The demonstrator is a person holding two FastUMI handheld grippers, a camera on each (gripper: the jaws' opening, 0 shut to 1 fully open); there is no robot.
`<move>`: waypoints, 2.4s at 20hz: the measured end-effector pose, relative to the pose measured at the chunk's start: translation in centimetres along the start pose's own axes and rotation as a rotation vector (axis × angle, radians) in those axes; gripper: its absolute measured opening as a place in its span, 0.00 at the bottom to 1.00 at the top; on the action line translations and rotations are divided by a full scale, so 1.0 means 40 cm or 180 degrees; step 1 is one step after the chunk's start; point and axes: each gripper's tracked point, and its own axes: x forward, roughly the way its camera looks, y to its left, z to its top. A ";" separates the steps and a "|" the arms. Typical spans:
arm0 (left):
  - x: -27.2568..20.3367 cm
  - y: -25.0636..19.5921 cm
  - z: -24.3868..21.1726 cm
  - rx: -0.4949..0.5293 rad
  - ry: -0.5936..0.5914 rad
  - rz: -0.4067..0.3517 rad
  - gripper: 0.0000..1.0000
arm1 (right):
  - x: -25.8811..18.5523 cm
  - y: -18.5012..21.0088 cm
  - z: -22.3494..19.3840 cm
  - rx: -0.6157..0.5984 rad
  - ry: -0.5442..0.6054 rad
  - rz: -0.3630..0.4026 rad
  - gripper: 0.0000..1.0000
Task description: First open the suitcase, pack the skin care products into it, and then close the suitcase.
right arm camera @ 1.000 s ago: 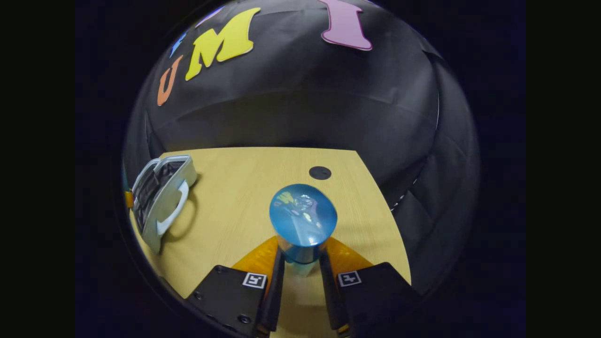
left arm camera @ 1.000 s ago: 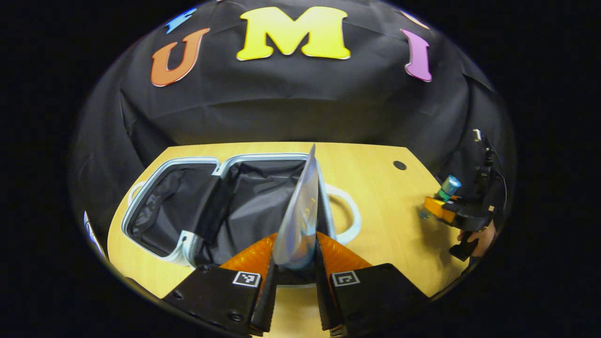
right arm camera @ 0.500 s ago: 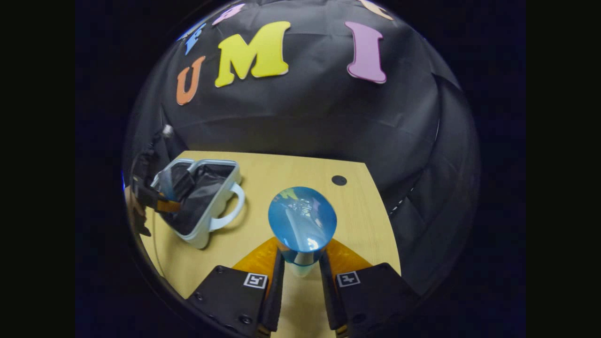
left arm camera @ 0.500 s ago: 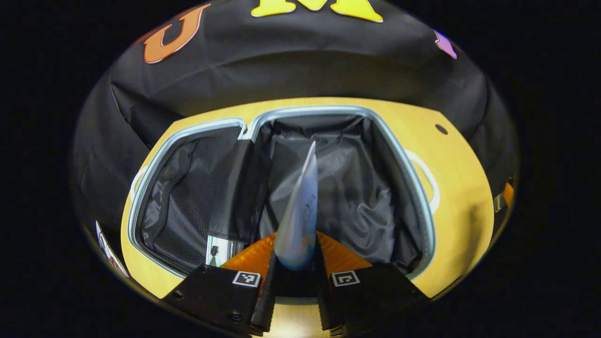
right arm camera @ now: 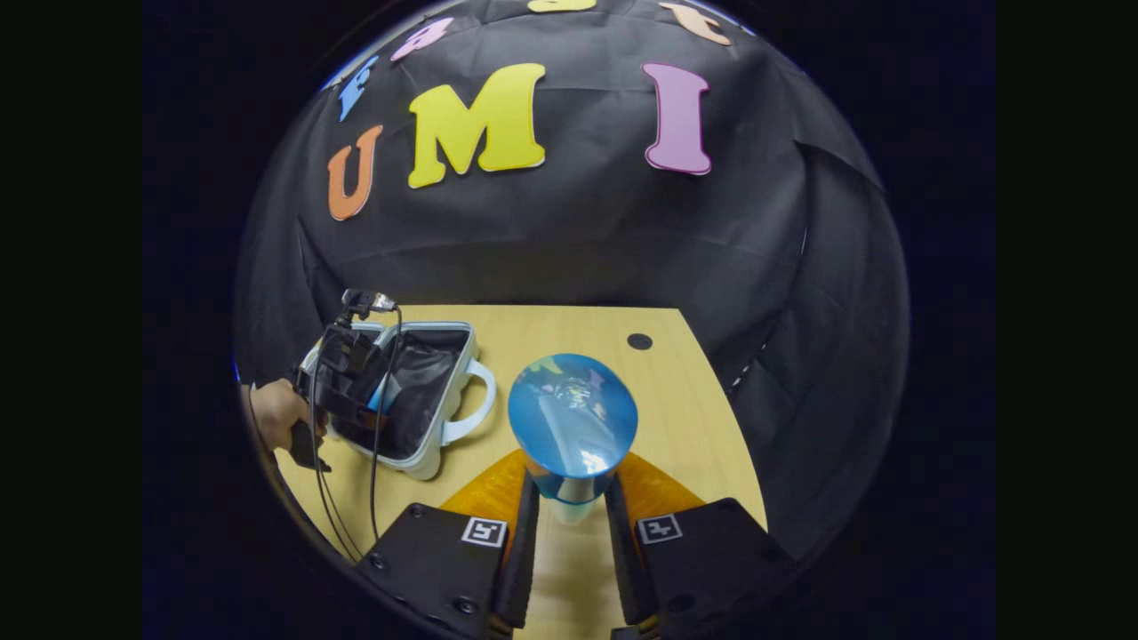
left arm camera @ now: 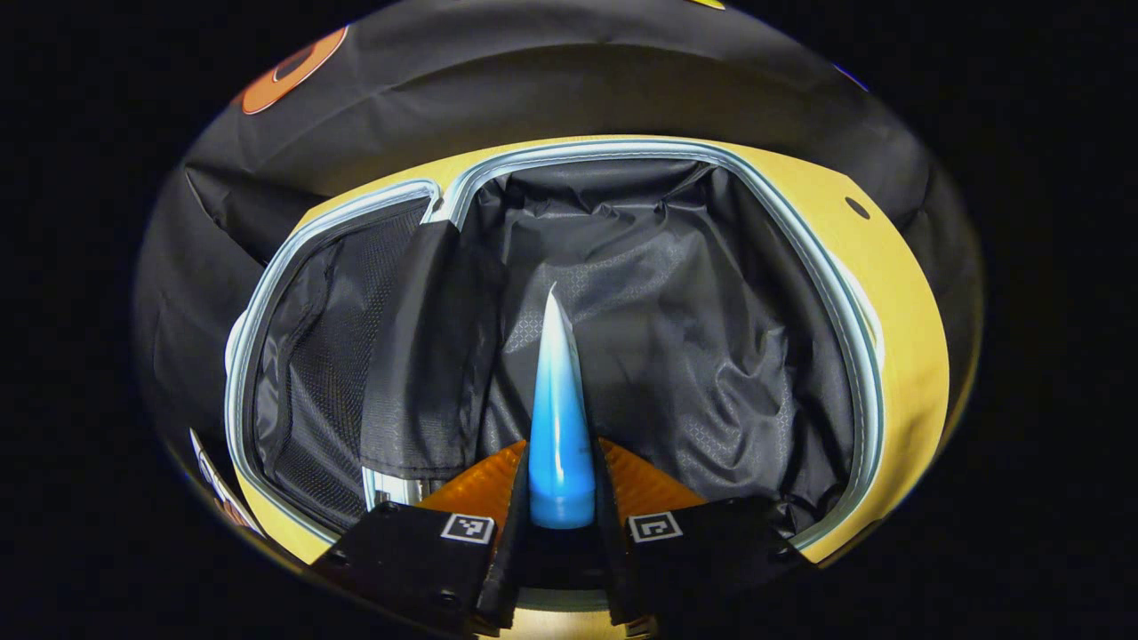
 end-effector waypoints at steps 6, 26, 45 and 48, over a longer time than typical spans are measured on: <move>-0.024 -0.004 -0.001 -0.0127 -0.0103 -0.0104 0.48 | 0.043 0.161 0.066 -0.0100 0.0042 0.0246 0.37; -0.425 0.344 -0.008 -0.0023 -0.1983 0.0052 0.95 | 0.341 0.683 -0.179 -0.0149 0.1319 0.0661 0.36; -0.292 0.758 0.045 -0.1468 -0.2278 0.0057 0.97 | 0.473 0.686 -0.209 0.0043 0.1833 -0.0046 0.39; -0.242 0.828 0.027 -0.1918 -0.2197 -0.0089 0.98 | 0.472 0.682 -0.211 0.0065 0.1884 -0.0125 0.40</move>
